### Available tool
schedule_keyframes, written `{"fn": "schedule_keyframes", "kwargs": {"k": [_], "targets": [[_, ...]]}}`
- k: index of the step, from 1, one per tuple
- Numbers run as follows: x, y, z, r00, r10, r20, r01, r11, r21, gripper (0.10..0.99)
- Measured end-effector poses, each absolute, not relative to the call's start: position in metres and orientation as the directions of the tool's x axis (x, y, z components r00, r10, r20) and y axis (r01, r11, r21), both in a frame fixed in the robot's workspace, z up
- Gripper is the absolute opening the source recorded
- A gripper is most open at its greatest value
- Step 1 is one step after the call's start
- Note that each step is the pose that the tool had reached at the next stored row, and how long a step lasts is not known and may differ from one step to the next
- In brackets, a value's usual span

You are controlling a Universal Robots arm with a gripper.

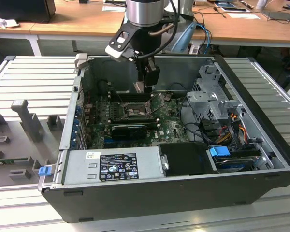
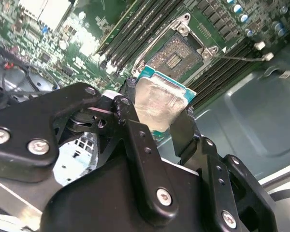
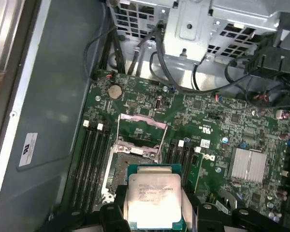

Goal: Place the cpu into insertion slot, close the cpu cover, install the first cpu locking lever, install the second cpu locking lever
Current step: 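Place the cpu into insertion slot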

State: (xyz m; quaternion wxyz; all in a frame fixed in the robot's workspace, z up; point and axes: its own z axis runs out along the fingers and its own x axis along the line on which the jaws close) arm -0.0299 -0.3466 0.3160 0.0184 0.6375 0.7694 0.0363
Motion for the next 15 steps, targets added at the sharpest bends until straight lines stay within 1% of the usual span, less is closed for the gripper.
{"fn": "schedule_keyframes", "kwargs": {"k": [3,4,5,6,10,12,15], "targets": [[-0.030,-0.347,0.314,-0.114,0.993,0.018,0.991,0.112,0.079,0.529],[-0.030,-0.347,0.312,-0.074,0.997,0.018,0.994,0.072,0.079,0.529],[-0.030,-0.347,0.309,-0.011,1.000,0.018,0.997,0.010,0.079,0.529],[-0.030,-0.346,0.306,0.003,1.000,0.017,0.997,-0.005,0.079,0.529],[-0.030,-0.341,0.297,-0.006,1.000,0.015,0.997,0.005,0.079,0.529],[-0.030,-0.340,0.287,-0.104,0.995,0.016,0.992,0.102,0.080,0.529],[-0.032,-0.340,0.280,-0.118,0.993,0.015,0.990,0.117,0.080,0.529]]}}
